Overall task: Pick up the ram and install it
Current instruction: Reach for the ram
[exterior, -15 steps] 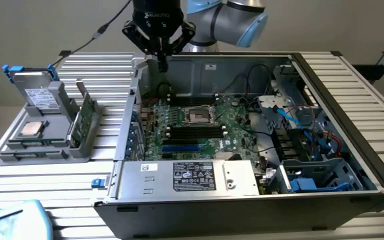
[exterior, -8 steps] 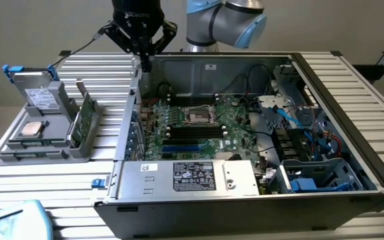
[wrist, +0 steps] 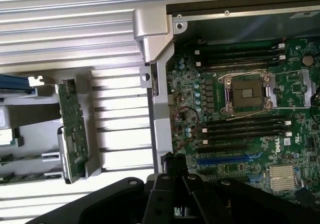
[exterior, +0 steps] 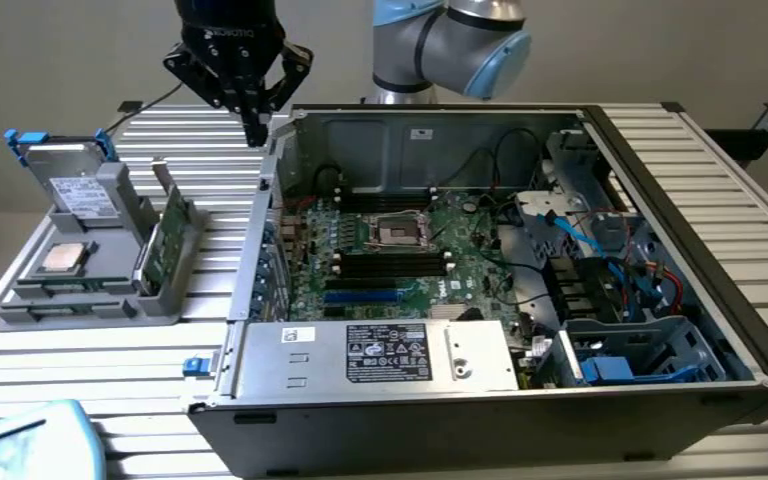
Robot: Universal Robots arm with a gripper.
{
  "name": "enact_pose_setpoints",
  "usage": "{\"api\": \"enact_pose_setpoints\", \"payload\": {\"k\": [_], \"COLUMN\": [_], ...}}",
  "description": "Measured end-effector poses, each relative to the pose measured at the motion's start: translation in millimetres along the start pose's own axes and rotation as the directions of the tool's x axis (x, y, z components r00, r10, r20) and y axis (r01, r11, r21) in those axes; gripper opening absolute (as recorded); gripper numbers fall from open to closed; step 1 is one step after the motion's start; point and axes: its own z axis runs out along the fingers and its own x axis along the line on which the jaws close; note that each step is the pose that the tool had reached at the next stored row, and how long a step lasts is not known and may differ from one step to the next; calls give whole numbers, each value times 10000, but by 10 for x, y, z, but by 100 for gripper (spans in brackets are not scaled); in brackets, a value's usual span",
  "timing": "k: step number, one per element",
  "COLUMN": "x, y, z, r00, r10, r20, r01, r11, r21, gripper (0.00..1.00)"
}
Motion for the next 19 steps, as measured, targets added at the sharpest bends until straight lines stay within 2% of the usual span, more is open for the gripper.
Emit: {"api": "enact_pose_setpoints", "payload": {"k": [19], "x": [858], "y": [-91], "z": [36], "r00": [9999], "r10": [-4], "r20": [-118], "r01": [4], "r11": [10000], "r21": [11], "gripper": [11]}}
